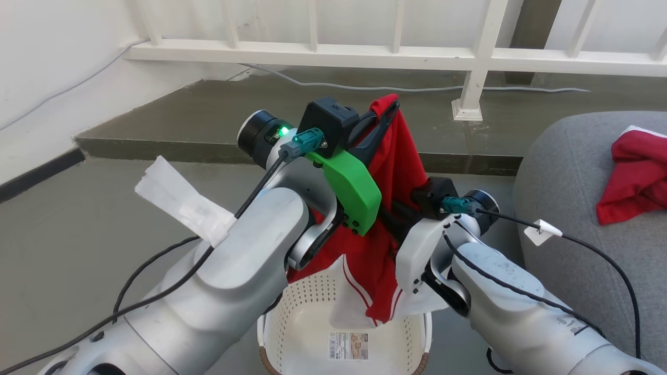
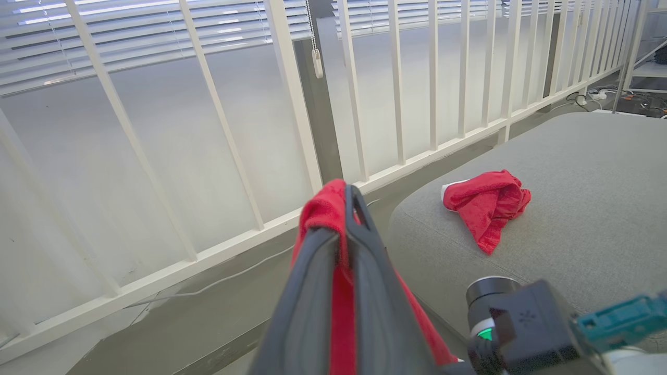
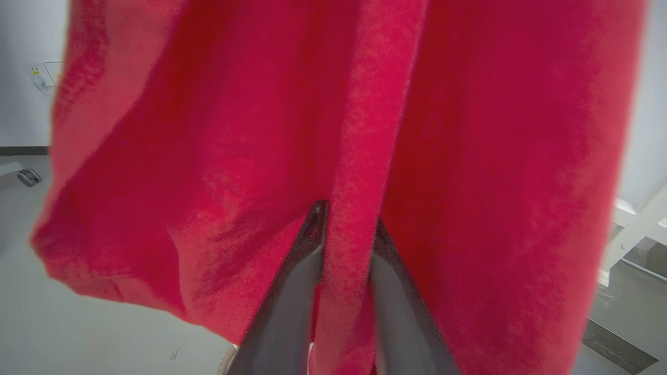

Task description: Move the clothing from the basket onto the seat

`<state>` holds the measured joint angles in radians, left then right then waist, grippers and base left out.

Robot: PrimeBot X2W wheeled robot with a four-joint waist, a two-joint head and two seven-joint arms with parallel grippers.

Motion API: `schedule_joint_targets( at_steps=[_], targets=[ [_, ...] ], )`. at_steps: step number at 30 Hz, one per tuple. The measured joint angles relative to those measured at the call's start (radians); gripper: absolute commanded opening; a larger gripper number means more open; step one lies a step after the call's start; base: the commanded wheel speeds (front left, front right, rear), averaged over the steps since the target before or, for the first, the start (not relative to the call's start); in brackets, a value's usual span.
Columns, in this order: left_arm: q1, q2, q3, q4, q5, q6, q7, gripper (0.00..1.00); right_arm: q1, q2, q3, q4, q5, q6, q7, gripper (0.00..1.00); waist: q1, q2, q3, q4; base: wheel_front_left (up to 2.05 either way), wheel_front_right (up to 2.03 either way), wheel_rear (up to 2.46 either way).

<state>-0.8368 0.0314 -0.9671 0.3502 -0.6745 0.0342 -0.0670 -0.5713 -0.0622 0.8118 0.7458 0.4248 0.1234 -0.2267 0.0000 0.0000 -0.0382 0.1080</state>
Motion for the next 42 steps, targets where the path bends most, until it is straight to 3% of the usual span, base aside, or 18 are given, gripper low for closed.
schedule_joint_targets(
  at_steps=[6,22,24,25,26,42],
  targets=[
    [0.000,0.002,0.034,0.058,0.000,0.037,-0.013,0.00,-0.024,0.001,0.038,0.014,0.016,0.000,-0.006,0.00,0.0000,0.0000,0.002,-0.021,0.00,0.00,0.00],
    [0.078,0.024,0.090,0.131,-0.036,0.052,-0.077,0.00,-0.089,-0.012,-0.039,0.054,0.025,0.000,-0.016,0.00,0.0001,0.0000,0.018,-0.137,0.00,0.00,0.00],
    [0.090,0.024,0.091,0.137,-0.043,0.053,-0.086,0.65,-0.100,-0.025,-0.048,0.051,0.025,0.000,-0.016,0.00,0.0000,0.0000,0.021,-0.149,0.00,0.00,0.00],
    [0.095,0.024,0.092,0.142,-0.043,0.053,-0.093,0.93,-0.106,-0.034,-0.053,0.049,0.025,0.000,-0.016,0.00,0.0000,0.0000,0.022,-0.155,0.00,0.00,0.00],
    [0.101,0.024,0.094,0.149,-0.044,0.053,-0.097,1.00,-0.113,-0.039,-0.056,0.048,0.025,0.000,-0.016,0.00,0.0000,0.0000,0.023,-0.160,0.00,0.00,0.00],
    [0.167,0.027,0.079,0.155,-0.049,0.026,-0.147,1.00,-0.169,-0.125,-0.113,0.020,0.026,0.000,-0.023,0.00,0.0001,0.0000,0.039,-0.229,0.00,0.00,0.00]
  ],
)
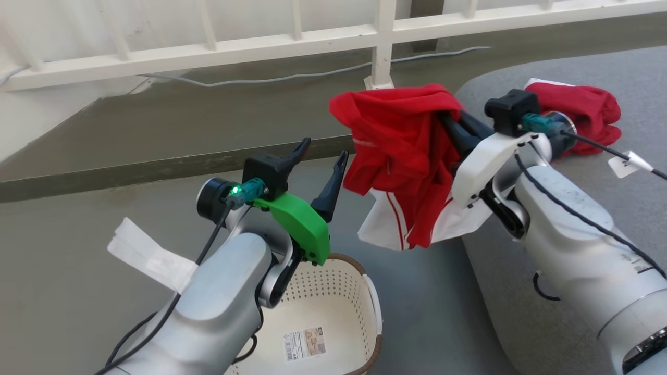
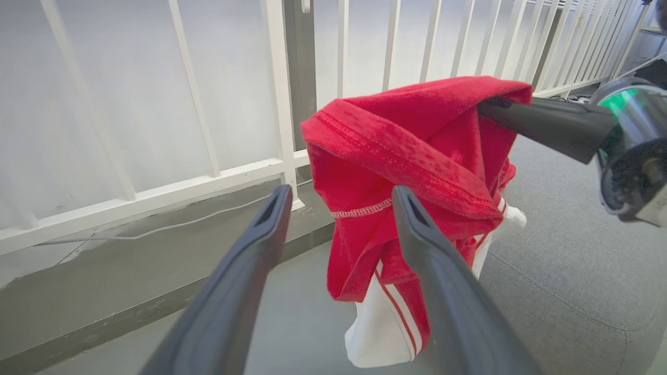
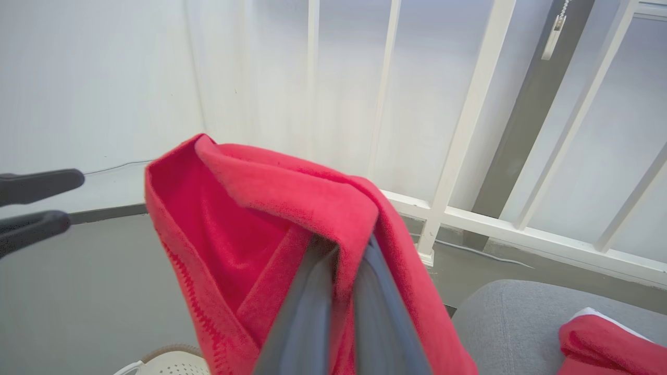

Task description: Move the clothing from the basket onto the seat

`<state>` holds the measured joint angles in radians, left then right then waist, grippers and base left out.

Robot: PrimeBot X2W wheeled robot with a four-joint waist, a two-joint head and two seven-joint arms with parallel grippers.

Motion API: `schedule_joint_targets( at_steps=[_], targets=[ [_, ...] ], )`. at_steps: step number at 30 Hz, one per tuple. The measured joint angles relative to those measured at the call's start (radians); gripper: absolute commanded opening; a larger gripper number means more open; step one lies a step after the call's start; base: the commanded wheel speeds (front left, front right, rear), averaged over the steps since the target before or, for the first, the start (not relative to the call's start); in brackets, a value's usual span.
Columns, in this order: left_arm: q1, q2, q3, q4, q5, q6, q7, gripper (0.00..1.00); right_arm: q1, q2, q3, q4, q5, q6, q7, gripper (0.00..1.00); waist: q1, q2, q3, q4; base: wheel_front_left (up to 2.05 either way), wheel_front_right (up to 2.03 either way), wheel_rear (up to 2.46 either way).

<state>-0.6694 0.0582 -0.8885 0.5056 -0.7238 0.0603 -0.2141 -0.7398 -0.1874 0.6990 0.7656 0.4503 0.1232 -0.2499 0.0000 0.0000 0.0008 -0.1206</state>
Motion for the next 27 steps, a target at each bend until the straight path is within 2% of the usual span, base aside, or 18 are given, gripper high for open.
schedule_joint_targets(
  at_steps=[8,22,27],
  targets=[
    [0.033,0.007,-0.030,-0.020,0.012,-0.025,-0.008,1.00,-0.021,-0.050,-0.039,-0.016,0.008,-0.011,0.000,0.00,0.0000,0.0000,0.007,-0.052,0.00,0.00,0.00],
    [0.054,0.012,-0.062,-0.066,0.027,-0.031,-0.017,1.00,-0.042,-0.138,-0.106,-0.069,0.025,-0.046,0.000,0.00,0.0000,0.0000,0.029,-0.192,0.00,0.00,0.00],
    [0.055,0.012,-0.074,-0.086,0.053,-0.031,-0.017,1.00,-0.042,-0.159,-0.120,-0.086,0.030,-0.047,-0.001,0.00,0.0000,0.0000,0.044,-0.249,0.00,0.00,0.00]
  ],
)
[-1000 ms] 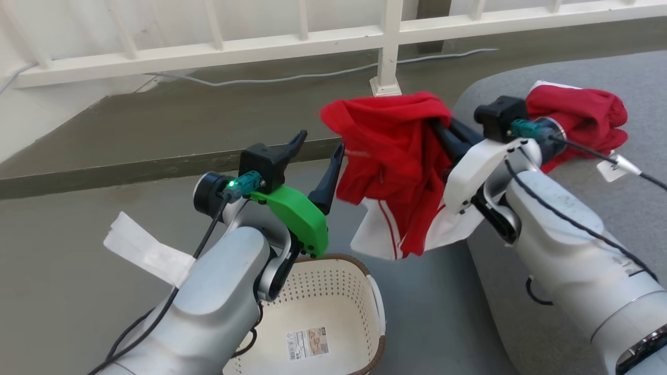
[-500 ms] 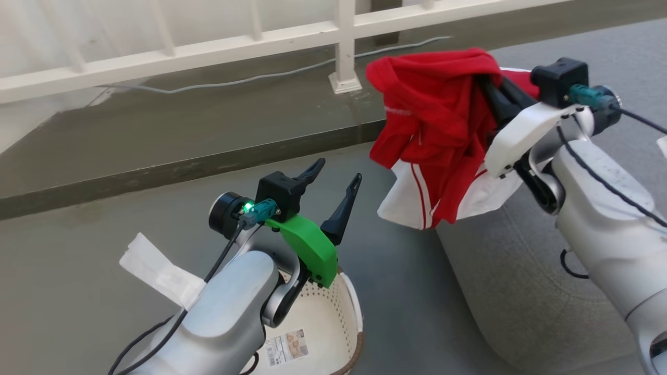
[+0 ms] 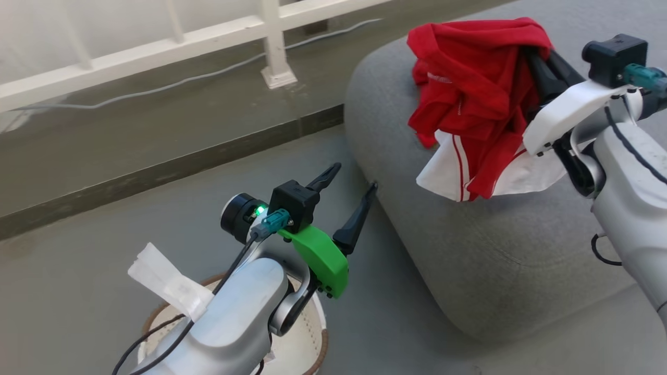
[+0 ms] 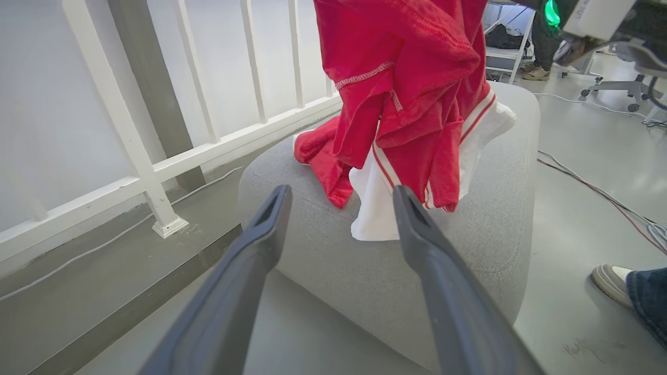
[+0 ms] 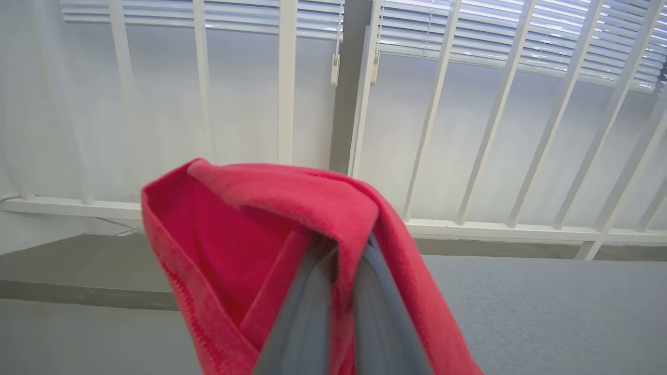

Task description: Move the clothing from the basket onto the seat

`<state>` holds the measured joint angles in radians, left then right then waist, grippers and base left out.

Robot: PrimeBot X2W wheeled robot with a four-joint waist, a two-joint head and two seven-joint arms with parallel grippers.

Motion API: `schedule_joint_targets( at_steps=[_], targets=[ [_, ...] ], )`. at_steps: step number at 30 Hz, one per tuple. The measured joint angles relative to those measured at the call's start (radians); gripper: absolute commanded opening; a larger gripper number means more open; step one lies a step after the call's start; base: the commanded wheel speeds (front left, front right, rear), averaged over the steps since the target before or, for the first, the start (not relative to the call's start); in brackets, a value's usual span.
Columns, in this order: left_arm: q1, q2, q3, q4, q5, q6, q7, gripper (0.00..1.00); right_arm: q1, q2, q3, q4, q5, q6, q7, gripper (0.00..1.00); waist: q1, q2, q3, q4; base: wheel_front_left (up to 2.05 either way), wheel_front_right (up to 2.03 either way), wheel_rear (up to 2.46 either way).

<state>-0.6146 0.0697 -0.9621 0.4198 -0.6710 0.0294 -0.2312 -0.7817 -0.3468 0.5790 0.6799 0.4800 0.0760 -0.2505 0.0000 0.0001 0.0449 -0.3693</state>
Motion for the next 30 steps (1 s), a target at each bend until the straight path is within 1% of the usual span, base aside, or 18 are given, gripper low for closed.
schedule_joint_targets(
  at_steps=[2,3,4,7,10,13,14,15,17,22,24,26,30],
  targets=[
    [0.000,0.000,-0.007,-0.008,0.005,0.000,0.000,1.00,0.000,-0.009,-0.010,-0.005,0.006,-0.001,0.000,0.00,0.0000,0.0000,0.007,-0.023,0.00,0.00,0.00],
    [0.000,0.000,-0.007,-0.008,0.005,0.000,0.000,1.00,0.000,-0.009,-0.010,-0.005,0.006,-0.001,0.000,0.00,0.0000,0.0000,0.007,-0.023,0.00,0.00,0.00],
    [0.000,0.000,-0.009,-0.010,0.006,0.000,0.000,1.00,0.000,-0.013,-0.014,-0.007,0.007,-0.007,0.000,0.00,0.0000,0.0000,0.011,-0.034,0.00,0.00,0.00],
    [0.000,0.000,-0.012,-0.015,0.008,0.000,0.000,1.00,0.000,-0.024,-0.026,-0.019,0.015,-0.008,0.000,0.00,0.0000,0.0000,0.024,-0.065,0.00,0.00,0.00],
    [0.000,0.000,-0.016,-0.019,0.016,0.000,0.000,1.00,0.001,-0.038,-0.043,-0.026,0.022,-0.016,0.000,0.00,0.0000,0.0000,0.041,-0.091,0.00,0.00,0.00],
    [0.000,0.000,-0.028,-0.025,0.020,0.000,0.002,1.00,0.002,-0.052,-0.064,-0.034,0.027,-0.018,0.000,0.00,0.0000,0.0000,0.063,-0.107,0.00,0.00,0.00],
    [-0.001,0.000,-0.033,-0.028,0.023,0.000,0.003,1.00,0.003,-0.057,-0.070,-0.038,0.031,-0.025,0.000,0.00,0.0000,0.0000,0.071,-0.111,0.00,0.00,0.00],
    [-0.001,0.000,-0.038,-0.032,0.025,0.000,0.008,1.00,0.004,-0.062,-0.078,-0.040,0.033,-0.026,0.000,0.00,0.0000,0.0000,0.078,-0.114,0.00,0.00,0.00],
    [-0.002,0.000,-0.046,-0.041,0.026,-0.003,0.015,1.00,0.005,-0.078,-0.099,-0.045,0.045,-0.033,0.000,0.00,0.0000,0.0000,0.101,-0.118,0.00,0.00,0.00],
    [-0.014,0.000,-0.055,-0.051,0.035,-0.003,0.036,1.00,-0.012,-0.105,-0.130,-0.047,0.059,-0.035,0.000,0.00,0.0000,0.0000,0.138,-0.111,0.00,0.00,0.00],
    [-0.026,0.001,-0.060,-0.062,0.042,-0.003,0.043,1.00,-0.041,-0.117,-0.143,-0.049,0.059,-0.036,0.000,0.00,0.0000,0.0000,0.154,-0.105,0.00,0.00,0.00],
    [-0.034,0.003,-0.068,-0.074,0.064,-0.003,0.047,1.00,-0.082,-0.133,-0.158,-0.051,0.059,-0.049,0.000,0.00,0.0000,0.0000,0.170,-0.097,0.00,0.00,0.00],
    [-0.053,0.009,-0.074,-0.094,0.077,-0.003,0.065,1.00,-0.162,-0.168,-0.188,-0.055,0.061,-0.056,0.001,0.00,0.0000,0.0000,0.206,-0.080,0.00,0.00,0.00]
  ],
)
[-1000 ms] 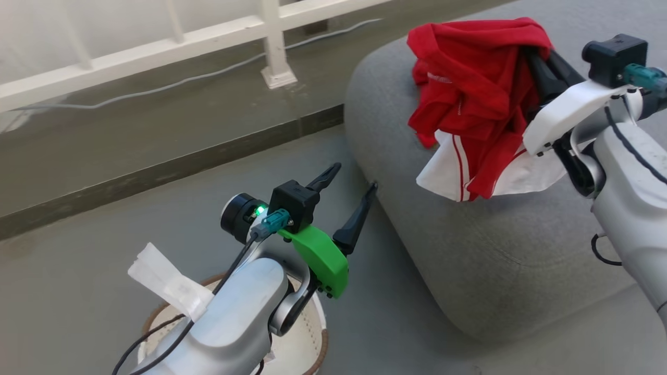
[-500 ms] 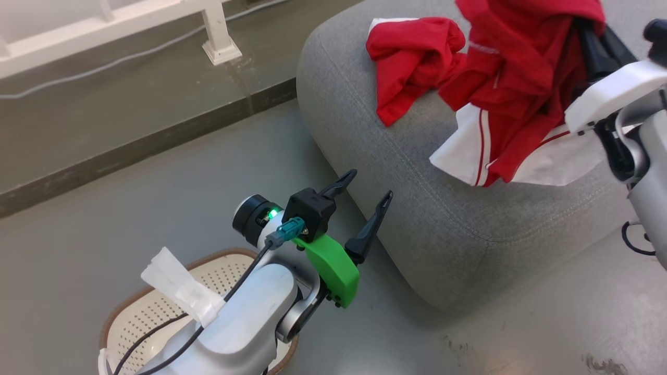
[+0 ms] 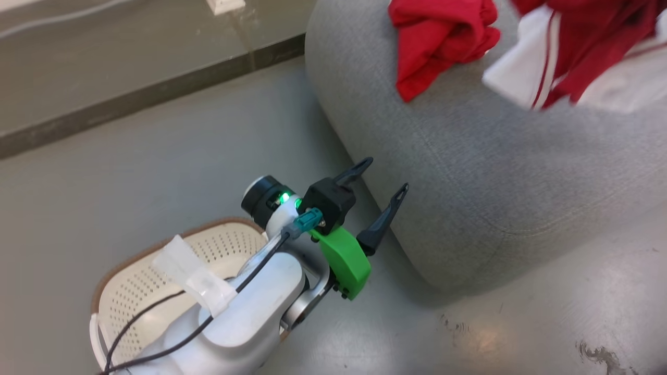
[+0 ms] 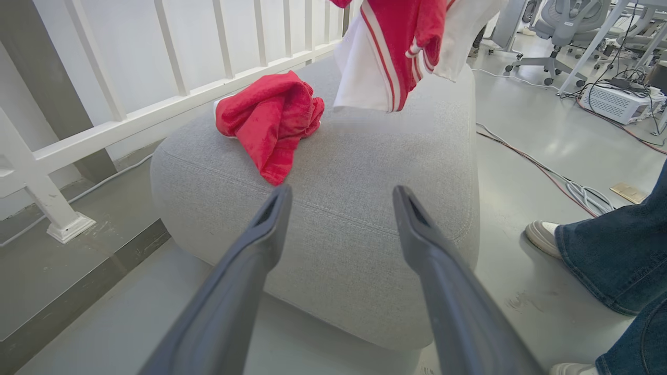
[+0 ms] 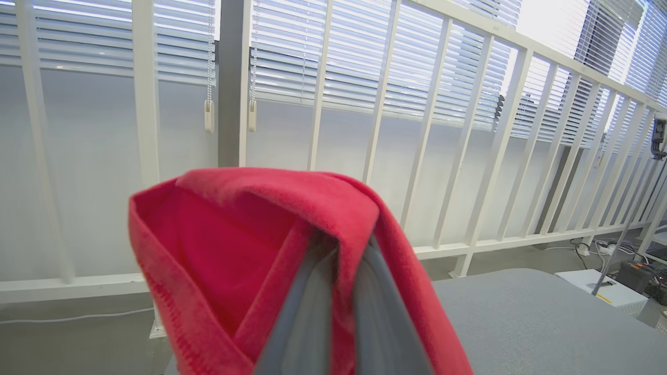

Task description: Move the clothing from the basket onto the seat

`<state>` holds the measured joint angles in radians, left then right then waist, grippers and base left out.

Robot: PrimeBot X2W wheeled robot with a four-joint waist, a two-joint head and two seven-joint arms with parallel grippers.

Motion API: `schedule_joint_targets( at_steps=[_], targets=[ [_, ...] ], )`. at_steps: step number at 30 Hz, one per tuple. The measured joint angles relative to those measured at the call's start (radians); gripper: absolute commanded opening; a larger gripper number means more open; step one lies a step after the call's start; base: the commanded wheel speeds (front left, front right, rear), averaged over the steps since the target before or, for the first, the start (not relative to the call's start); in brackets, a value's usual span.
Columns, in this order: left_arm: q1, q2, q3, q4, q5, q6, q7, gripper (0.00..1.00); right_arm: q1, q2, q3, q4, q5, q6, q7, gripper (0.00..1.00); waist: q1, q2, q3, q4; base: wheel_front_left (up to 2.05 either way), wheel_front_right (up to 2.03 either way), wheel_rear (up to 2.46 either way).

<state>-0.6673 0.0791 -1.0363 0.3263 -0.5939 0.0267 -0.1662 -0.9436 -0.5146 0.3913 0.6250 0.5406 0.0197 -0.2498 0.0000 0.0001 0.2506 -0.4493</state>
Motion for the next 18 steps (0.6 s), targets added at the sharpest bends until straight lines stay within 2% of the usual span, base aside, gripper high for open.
schedule_joint_targets(
  at_steps=[9,18],
  targets=[
    [-0.051,0.023,-0.006,-0.055,0.018,0.006,0.043,1.00,-0.111,-0.056,-0.052,0.025,0.007,-0.017,0.013,0.00,0.0001,0.0000,0.086,0.049,0.00,0.00,0.00],
    [-0.086,0.049,-0.007,-0.113,0.055,0.018,0.087,1.00,-0.145,-0.095,-0.079,0.076,0.006,-0.040,0.013,0.00,0.0001,0.0000,0.174,0.115,0.00,0.00,0.00]
  ],
)
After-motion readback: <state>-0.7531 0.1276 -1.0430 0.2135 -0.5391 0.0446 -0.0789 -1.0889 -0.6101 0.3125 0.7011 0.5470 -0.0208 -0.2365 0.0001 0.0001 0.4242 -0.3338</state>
